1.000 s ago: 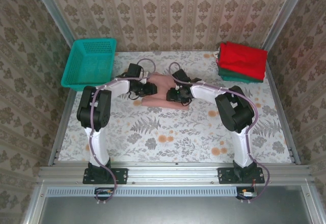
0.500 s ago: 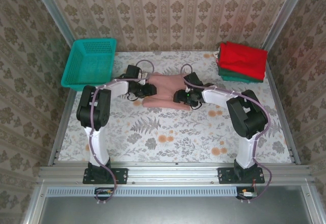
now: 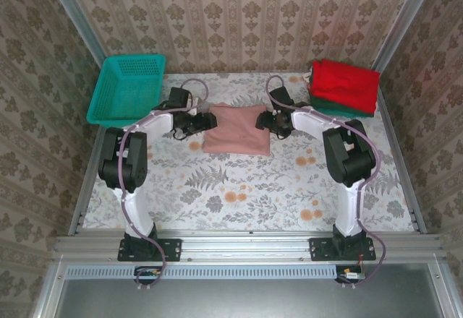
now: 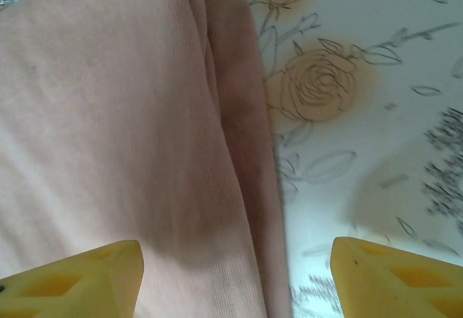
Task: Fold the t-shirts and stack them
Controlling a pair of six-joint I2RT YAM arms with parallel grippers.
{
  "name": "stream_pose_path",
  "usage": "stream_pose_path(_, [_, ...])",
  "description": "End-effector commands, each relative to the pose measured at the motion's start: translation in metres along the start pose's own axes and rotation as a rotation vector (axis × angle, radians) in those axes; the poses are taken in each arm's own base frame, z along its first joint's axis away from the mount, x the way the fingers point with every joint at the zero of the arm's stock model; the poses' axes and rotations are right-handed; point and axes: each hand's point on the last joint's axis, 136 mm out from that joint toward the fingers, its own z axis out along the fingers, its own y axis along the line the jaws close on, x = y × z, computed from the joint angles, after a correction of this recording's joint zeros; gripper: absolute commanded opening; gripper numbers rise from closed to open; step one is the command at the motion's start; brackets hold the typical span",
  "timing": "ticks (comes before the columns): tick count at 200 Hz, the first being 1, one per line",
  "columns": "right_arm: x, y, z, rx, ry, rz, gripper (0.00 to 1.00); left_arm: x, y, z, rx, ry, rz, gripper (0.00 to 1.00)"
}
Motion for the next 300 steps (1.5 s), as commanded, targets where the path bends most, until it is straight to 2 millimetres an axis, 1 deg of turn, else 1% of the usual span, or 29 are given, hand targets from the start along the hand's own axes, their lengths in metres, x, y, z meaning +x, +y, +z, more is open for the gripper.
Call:
stream_pose_path(1, [0.005,-0.001,0.012,0.032,0.053,-0.015,0.7,-0.01,0.002,0.01,0.018,-0.02,-0.017,0.74])
stream_pose_path(24, [0.008,0.005,0.019,-0.001,0.07,-0.016,0.68,-0.003,0.005,0.022,0.025,0.027,-0.037,0.69])
stream_pose_path(37, [0.009,0.008,0.012,-0.009,0.074,-0.033,0.67,0.002,0.007,0.02,0.025,0.017,-0.037,0.7])
stream_pose_path(47, [0.005,0.005,-0.001,0.006,0.044,-0.05,0.67,0.005,0.009,0.016,0.011,0.006,-0.034,0.7])
stream_pose_path(57, [-0.003,0.003,-0.021,0.017,-0.001,-0.06,0.68,0.007,0.014,0.008,-0.048,-0.002,-0.016,0.7])
stream_pose_path(71, [-0.017,-0.005,-0.05,0.052,-0.052,-0.076,0.68,0.002,0.009,-0.012,-0.147,-0.03,0.044,0.71])
stream_pose_path(76, [-0.025,-0.01,-0.063,0.078,-0.088,-0.081,0.68,-0.001,0.007,-0.02,-0.186,-0.046,0.07,0.72])
stream_pose_path(79, [-0.031,-0.012,-0.069,0.089,-0.112,-0.084,0.68,-0.003,0.002,-0.025,-0.203,-0.058,0.091,0.73])
stream_pose_path(85, [-0.037,-0.025,-0.081,0.143,-0.129,-0.089,0.69,-0.009,-0.006,-0.034,-0.227,-0.086,0.126,0.75])
stream_pose_path(95, [-0.056,-0.045,-0.1,0.217,-0.183,-0.075,0.69,-0.016,-0.024,-0.045,-0.226,-0.124,0.175,0.77])
stream_pose_path(103, [-0.072,-0.063,-0.111,0.279,-0.22,-0.06,0.68,-0.022,-0.047,-0.047,-0.18,-0.146,0.227,0.79])
stream_pose_path(110, [-0.086,-0.078,-0.119,0.331,-0.253,-0.051,0.68,-0.024,-0.067,-0.045,-0.138,-0.155,0.28,0.84])
stream_pose_path(114, [-0.093,-0.087,-0.123,0.358,-0.268,-0.042,0.68,-0.026,-0.074,-0.043,-0.122,-0.159,0.306,0.9])
stream_pose_path(116, [-0.096,-0.091,-0.125,0.37,-0.273,-0.039,0.68,-0.028,-0.077,-0.043,-0.116,-0.164,0.316,0.96])
stream_pose_path(118, [-0.1,-0.096,-0.125,0.381,-0.276,-0.035,0.68,-0.024,-0.088,-0.038,-0.1,-0.157,0.344,0.99])
stream_pose_path(130, [-0.12,-0.122,-0.128,0.437,-0.293,-0.001,0.68,-0.021,-0.112,-0.023,-0.073,-0.144,0.419,1.0])
stream_pose_path(142, [-0.139,-0.146,-0.124,0.466,-0.296,0.028,0.72,-0.024,-0.123,-0.005,-0.06,-0.142,0.441,1.0])
stream_pose_path(153, [-0.156,-0.163,-0.118,0.484,-0.284,0.045,0.72,-0.028,-0.133,0.012,-0.016,-0.139,0.442,1.0])
stream_pose_path(176, [-0.187,-0.2,-0.099,0.508,-0.255,0.084,0.74,-0.033,-0.139,0.054,0.012,-0.079,0.438,1.0])
stream_pose_path(190, [-0.204,-0.218,-0.084,0.485,-0.246,0.109,0.76,-0.027,-0.134,0.078,-0.014,-0.018,0.45,1.0])
stream_pose_path(203, [-0.213,-0.225,-0.07,0.437,-0.207,0.125,0.78,-0.017,-0.124,0.093,-0.028,0.027,0.44,1.0])
stream_pose_path(214, [-0.22,-0.224,-0.056,0.4,-0.189,0.094,0.83,-0.008,-0.113,0.101,-0.045,0.052,0.435,1.0])
stream_pose_path(226, [-0.222,-0.213,-0.043,0.33,-0.155,0.042,0.96,0.002,-0.098,0.106,-0.071,0.075,0.423,1.0])
stream_pose_path(246, [-0.199,-0.205,-0.025,0.291,-0.039,0.011,0.98,0.018,-0.069,0.101,-0.119,0.104,0.387,1.0])
stream_pose_path(262, [-0.174,-0.193,-0.019,0.284,0.048,-0.016,0.97,0.028,-0.047,0.092,-0.142,0.111,0.347,1.0])
stream_pose_path(275, [-0.155,-0.181,-0.022,0.291,0.095,-0.039,0.97,0.034,-0.03,0.082,-0.157,0.114,0.313,1.0])
stream_pose_path(288, [-0.139,-0.163,-0.026,0.267,0.119,-0.061,0.97,0.038,-0.014,0.071,-0.177,0.111,0.286,1.0])
stream_pose_path(295, [-0.132,-0.154,-0.03,0.259,0.116,-0.058,0.97,0.039,-0.008,0.065,-0.184,0.107,0.272,1.0])
stream_pose_path(300, [-0.125,-0.153,-0.033,0.265,0.116,-0.044,0.97,0.042,-0.006,0.063,-0.184,0.108,0.269,1.0])
